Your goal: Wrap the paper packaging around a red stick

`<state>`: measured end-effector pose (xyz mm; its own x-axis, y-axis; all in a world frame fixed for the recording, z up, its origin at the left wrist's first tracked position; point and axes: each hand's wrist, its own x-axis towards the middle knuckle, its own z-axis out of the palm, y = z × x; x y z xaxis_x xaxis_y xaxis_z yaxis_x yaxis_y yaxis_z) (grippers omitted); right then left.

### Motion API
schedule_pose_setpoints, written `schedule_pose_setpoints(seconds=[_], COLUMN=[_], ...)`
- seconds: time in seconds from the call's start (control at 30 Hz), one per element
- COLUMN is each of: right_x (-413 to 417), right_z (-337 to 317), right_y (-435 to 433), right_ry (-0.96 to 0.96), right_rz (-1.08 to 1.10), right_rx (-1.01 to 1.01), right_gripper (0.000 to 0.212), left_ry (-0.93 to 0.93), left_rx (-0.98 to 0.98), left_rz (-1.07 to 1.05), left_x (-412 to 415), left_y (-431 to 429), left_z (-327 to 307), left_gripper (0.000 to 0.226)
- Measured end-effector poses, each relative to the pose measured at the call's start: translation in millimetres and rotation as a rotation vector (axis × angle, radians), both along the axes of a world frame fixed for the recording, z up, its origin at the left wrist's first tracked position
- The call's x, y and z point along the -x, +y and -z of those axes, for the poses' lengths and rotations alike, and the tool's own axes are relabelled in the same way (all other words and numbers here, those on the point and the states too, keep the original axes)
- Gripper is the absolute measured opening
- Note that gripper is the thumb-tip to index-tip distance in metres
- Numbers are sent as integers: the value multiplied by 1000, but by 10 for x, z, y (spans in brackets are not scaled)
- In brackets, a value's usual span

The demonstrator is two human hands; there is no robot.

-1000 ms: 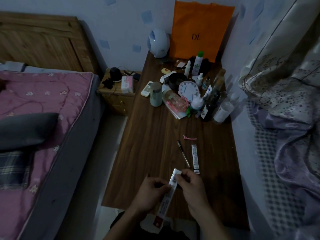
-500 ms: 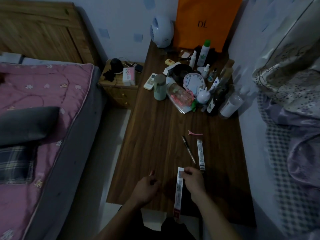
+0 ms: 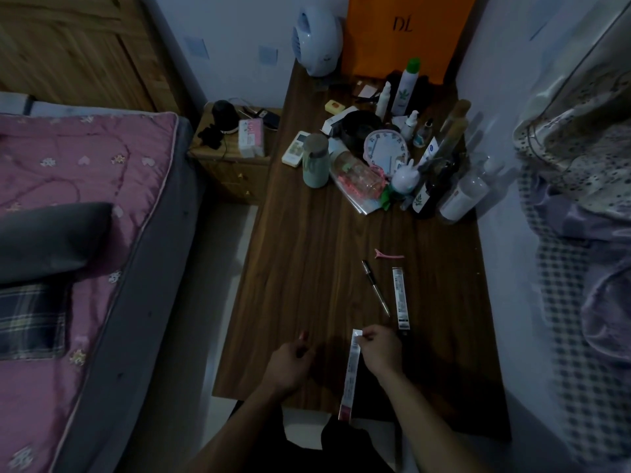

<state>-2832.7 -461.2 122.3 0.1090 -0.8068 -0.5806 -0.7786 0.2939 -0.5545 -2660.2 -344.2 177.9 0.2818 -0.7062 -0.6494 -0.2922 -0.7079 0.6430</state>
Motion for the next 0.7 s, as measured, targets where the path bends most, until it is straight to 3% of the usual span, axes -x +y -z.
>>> schedule_pose_setpoints(seconds=[0.3, 0.7], right_x=[-14, 32], right_z=[60, 103], right_y=[14, -19], right_ry=[165, 138], right_rz=[-84, -84], right_rx=[162, 160], right_gripper=[16, 12], left_ry=[-32, -49], left_rx=[-43, -46], left_rz=[1, 0], left_x=[-60, -32], left_y=[19, -20], left_z=[82, 57], left_gripper=[21, 20])
